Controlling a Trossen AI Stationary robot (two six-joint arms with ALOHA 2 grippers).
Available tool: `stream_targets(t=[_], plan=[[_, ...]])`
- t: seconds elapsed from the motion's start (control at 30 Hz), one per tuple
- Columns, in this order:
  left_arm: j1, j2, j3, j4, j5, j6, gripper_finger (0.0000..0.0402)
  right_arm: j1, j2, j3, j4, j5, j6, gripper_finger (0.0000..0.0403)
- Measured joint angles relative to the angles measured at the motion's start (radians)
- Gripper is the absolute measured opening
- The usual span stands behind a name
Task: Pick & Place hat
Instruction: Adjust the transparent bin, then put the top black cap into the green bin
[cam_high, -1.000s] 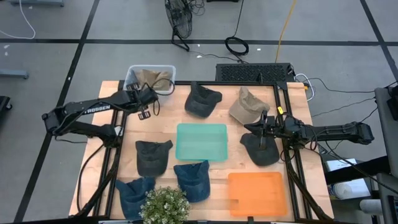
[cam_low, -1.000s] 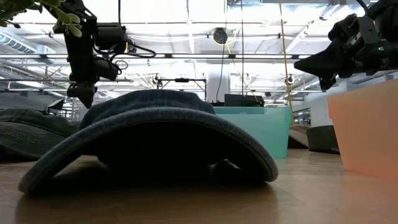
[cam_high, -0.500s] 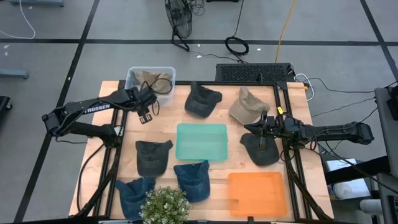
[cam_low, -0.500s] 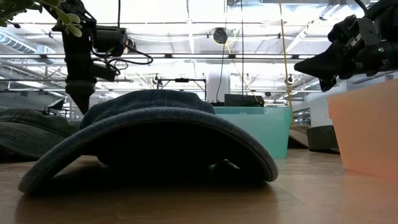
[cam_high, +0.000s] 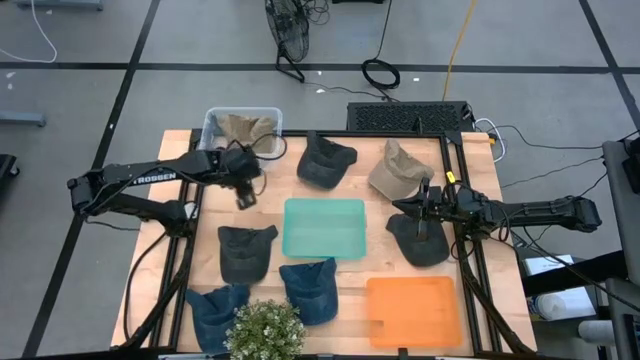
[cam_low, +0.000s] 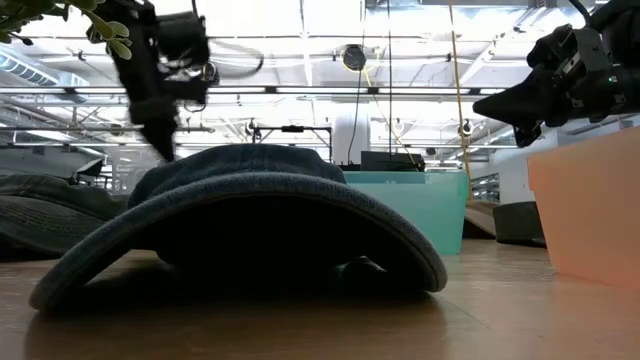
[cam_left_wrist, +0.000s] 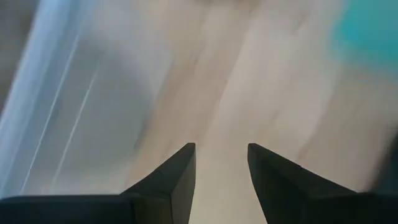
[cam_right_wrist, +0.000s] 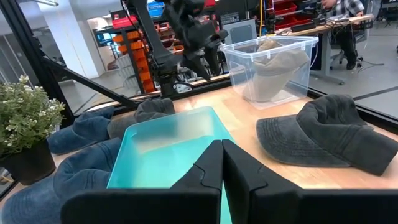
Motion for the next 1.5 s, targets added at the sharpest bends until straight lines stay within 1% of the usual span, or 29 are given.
stream_targets(t=[0.1, 0.23, 0.33, 0.43, 0.53, 0.67, 0.77, 0.87, 1.1, 1.2, 1.27, 1.4, 1.47, 1.5], plan=[[-0.049, 0.000, 0.001, 0.187, 0.005, 0.009, 0.0159, 0.000, 0.000, 0.000, 0.005, -0.002, 0.016, 0.0000], [-0.088, 0.000, 0.001, 0.393, -0.044, 0.121, 0.0159, 0.000, 0.000, 0.000, 0.005, -0.003, 0.022, 0.0000], [-0.090, 0.001, 0.001, 0.509, -0.077, 0.202, 0.0159, 0.000, 0.000, 0.000, 0.005, 0.000, 0.009, 0.0000], [-0.064, 0.027, 0.003, 0.589, -0.080, 0.263, 0.0159, 0.000, 0.000, 0.000, 0.005, 0.001, 0.003, 0.0000], [-0.012, 0.071, 0.003, 0.603, -0.080, 0.281, 0.0159, 0.000, 0.000, 0.000, 0.005, 0.005, -0.005, 0.0000], [0.047, 0.164, 0.002, 0.588, -0.089, 0.331, 0.0159, 0.000, 0.000, 0.000, 0.006, 0.008, -0.008, 0.0000], [0.061, 0.204, 0.005, 0.606, -0.144, 0.364, 0.0159, 0.000, 0.000, 0.000, 0.018, 0.009, 0.004, 0.0000], [0.068, 0.217, 0.005, 0.601, -0.195, 0.369, 0.0159, 0.000, 0.000, 0.000, 0.034, 0.009, 0.013, 0.0000], [0.066, 0.182, 0.003, 0.550, -0.223, 0.366, 0.0159, 0.000, 0.000, 0.000, 0.088, 0.014, 0.032, 0.0000], [0.064, 0.161, 0.000, 0.530, -0.222, 0.359, 0.0159, 0.000, 0.000, 0.000, 0.094, 0.052, 0.034, 0.0000], [0.060, 0.142, 0.000, 0.529, -0.222, 0.341, 0.0159, 0.000, 0.000, 0.000, 0.105, 0.061, 0.047, 0.0000], [0.040, 0.082, 0.000, 0.539, -0.215, 0.325, 0.0159, 0.000, 0.000, 0.001, 0.180, 0.061, 0.049, 0.0000], [0.030, 0.044, 0.000, 0.551, -0.191, 0.326, 0.0159, -0.003, 0.006, 0.019, 0.193, 0.100, 0.049, 0.0000], [0.028, 0.022, 0.000, 0.569, -0.169, 0.325, 0.0159, -0.007, 0.016, 0.039, 0.163, 0.133, 0.049, 0.0000]])
